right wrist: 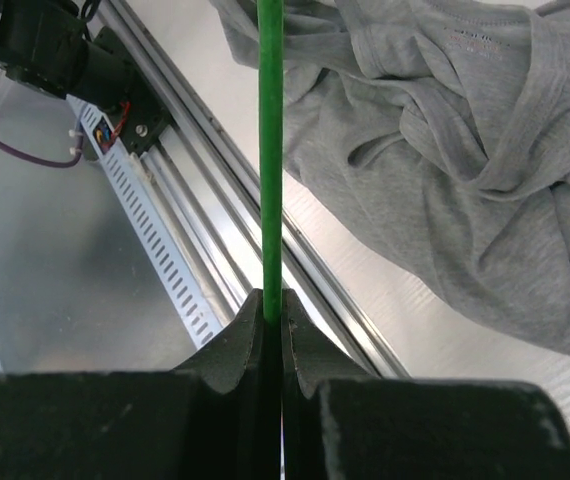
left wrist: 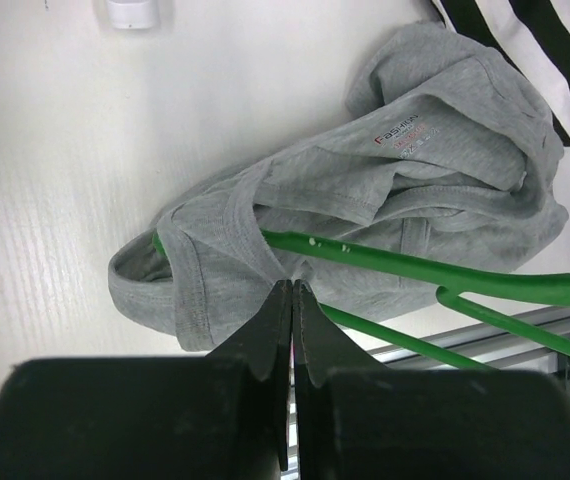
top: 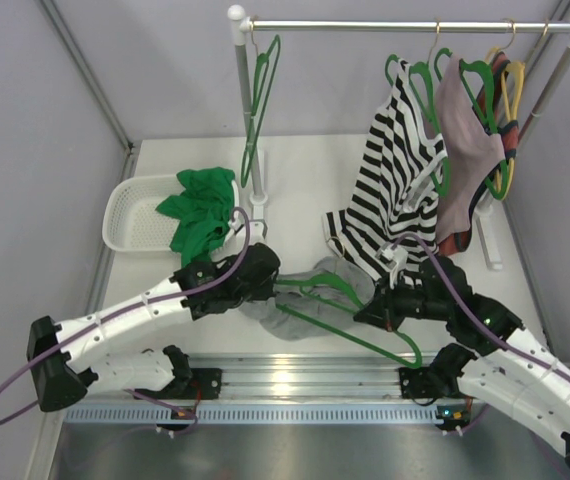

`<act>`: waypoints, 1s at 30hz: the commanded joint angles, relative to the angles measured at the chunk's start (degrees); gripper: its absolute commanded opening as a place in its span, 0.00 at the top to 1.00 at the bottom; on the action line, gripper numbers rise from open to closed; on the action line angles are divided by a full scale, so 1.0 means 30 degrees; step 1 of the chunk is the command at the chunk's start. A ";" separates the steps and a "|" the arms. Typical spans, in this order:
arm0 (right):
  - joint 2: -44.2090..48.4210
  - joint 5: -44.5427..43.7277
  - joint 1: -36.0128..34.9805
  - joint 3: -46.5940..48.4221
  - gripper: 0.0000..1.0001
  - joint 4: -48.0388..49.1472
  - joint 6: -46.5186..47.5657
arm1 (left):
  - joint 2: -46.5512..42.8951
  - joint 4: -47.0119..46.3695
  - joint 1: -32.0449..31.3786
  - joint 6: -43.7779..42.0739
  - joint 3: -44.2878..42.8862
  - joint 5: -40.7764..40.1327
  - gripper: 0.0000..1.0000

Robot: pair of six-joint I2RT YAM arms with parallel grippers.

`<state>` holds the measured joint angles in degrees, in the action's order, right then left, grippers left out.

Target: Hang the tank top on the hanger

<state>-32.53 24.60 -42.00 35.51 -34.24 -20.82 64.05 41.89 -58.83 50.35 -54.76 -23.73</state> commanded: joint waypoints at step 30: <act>-0.0873 -0.2072 -0.3430 -0.1288 1.00 0.5259 -0.0384 | -0.0462 0.3732 -0.0782 -0.2339 -0.2693 -0.0295 1.00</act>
<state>-35.40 20.88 -49.52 31.38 -24.75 -21.32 62.41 51.72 -60.90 44.58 -59.99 -23.03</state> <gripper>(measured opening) 0.032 0.012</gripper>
